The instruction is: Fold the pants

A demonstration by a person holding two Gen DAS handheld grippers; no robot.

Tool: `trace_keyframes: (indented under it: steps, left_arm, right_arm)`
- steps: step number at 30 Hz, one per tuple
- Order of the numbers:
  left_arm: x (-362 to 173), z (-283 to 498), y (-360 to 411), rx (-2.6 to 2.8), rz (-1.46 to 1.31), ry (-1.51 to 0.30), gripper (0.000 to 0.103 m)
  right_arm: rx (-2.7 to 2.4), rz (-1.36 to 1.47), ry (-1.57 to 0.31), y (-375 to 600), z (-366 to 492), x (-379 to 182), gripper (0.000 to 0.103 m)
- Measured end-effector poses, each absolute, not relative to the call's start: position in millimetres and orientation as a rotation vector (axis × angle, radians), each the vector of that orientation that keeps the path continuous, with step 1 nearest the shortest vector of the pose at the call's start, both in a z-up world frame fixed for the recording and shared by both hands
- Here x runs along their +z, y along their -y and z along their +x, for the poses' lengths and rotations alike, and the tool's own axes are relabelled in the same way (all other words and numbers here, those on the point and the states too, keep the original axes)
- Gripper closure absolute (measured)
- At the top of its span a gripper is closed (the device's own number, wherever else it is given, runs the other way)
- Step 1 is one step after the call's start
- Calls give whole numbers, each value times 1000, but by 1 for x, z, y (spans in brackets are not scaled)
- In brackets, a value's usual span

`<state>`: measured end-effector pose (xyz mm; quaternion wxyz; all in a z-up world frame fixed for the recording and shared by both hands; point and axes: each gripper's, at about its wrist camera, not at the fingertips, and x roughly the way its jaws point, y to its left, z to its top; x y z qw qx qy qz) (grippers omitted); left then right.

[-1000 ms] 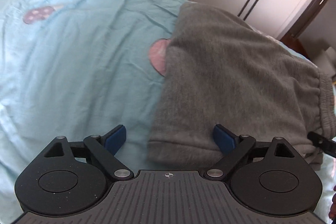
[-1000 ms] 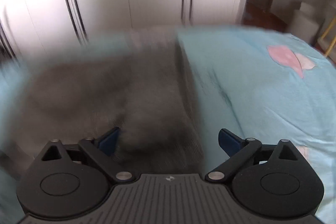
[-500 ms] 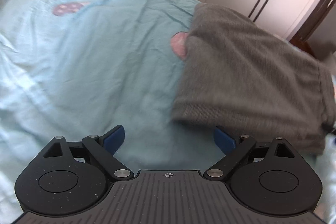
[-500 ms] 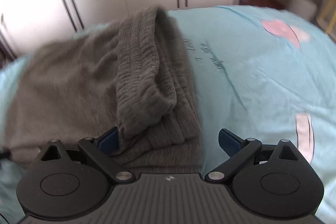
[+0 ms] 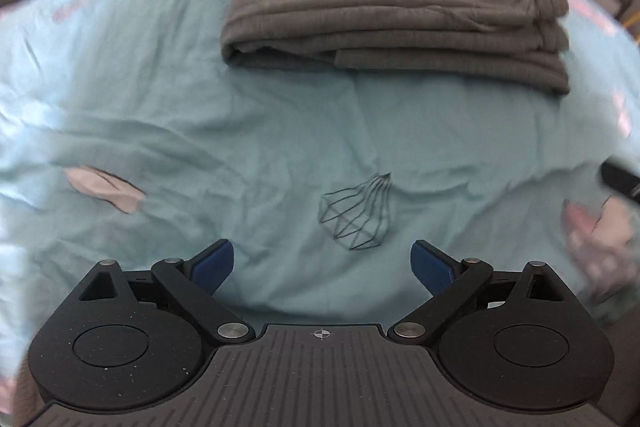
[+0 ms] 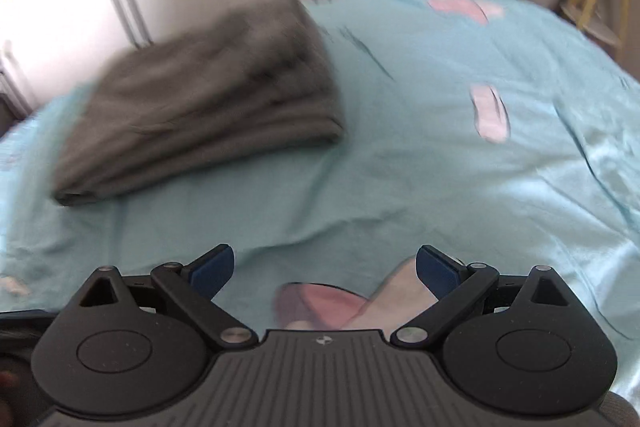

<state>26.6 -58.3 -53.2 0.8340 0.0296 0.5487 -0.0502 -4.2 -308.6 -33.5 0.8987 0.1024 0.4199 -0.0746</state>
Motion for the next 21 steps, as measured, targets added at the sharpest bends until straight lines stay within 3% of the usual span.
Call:
trace_keyframes:
  steps: [3, 9, 21]
  left_arm:
    - [-46, 13, 64, -65, 136, -1096, 4]
    - [-27, 8, 48, -37, 52, -1106, 4]
    - [23, 18, 64, -64, 135, -1078, 4]
  right_arm:
    - [-141, 171, -790, 301, -21, -29, 5]
    - [-122, 81, -951, 286, -17, -35, 5]
    - [-56, 8, -1037, 257, 0, -1, 5]
